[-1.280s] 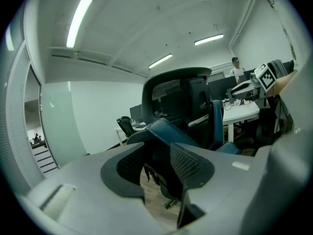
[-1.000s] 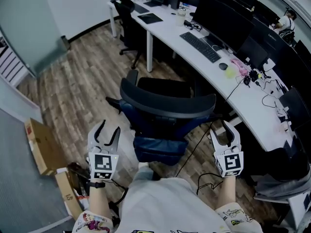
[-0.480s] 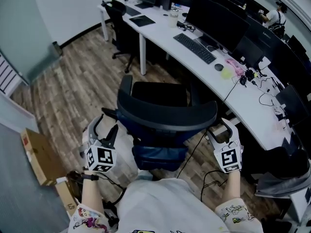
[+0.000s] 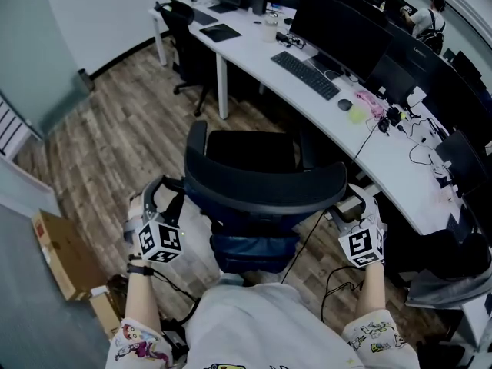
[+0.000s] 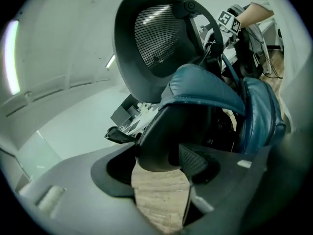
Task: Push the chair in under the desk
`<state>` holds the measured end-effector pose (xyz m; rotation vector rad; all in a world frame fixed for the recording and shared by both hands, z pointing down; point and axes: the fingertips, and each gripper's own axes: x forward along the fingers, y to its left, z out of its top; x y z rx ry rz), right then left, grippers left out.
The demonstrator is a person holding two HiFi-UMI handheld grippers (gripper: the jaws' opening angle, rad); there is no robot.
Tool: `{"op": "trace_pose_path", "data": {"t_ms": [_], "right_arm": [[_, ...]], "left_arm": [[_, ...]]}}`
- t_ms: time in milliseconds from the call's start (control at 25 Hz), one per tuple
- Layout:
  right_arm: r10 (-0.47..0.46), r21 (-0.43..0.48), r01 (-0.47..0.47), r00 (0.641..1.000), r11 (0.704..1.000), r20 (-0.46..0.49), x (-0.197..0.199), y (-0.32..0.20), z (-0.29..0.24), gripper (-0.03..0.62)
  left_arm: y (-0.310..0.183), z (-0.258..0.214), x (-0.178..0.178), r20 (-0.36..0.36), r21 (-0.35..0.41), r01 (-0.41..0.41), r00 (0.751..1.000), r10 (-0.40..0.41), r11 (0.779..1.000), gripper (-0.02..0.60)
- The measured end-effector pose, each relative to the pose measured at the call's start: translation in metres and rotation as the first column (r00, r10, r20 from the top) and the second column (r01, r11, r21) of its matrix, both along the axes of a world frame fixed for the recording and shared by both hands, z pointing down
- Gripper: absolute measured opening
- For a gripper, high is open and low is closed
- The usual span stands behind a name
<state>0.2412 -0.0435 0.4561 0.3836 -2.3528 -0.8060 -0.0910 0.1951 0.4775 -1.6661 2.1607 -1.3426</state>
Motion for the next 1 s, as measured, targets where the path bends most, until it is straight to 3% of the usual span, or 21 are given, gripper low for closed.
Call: {"op": "trace_pose_path", "data": {"t_ms": [120,480,1000], "right_arm": [[0.009,0.011,-0.009,1.0,1.0,0.002,-0.002,-0.004,0.0,0.281],[0.058,0.027,-0.058,0.998,0.998,0.017,-0.009,-0.013,0.003,0.273],[0.156,0.022,-0.157,0.988,0.987,0.015,-0.04,-0.034,0.004,0.272]], "left_arm": [[-0.005,-0.002,-0.005,0.021,0.002,0.005,1.0,-0.005,1.0,0.235],[-0.019,-0.002,-0.02,0.033,-0.004,-0.021,0.999,0.021,1.0,0.245],[-0.073,-0.001,-0.072,0.029,0.012,-0.1,0.995,0.1,0.995,0.245]]}}
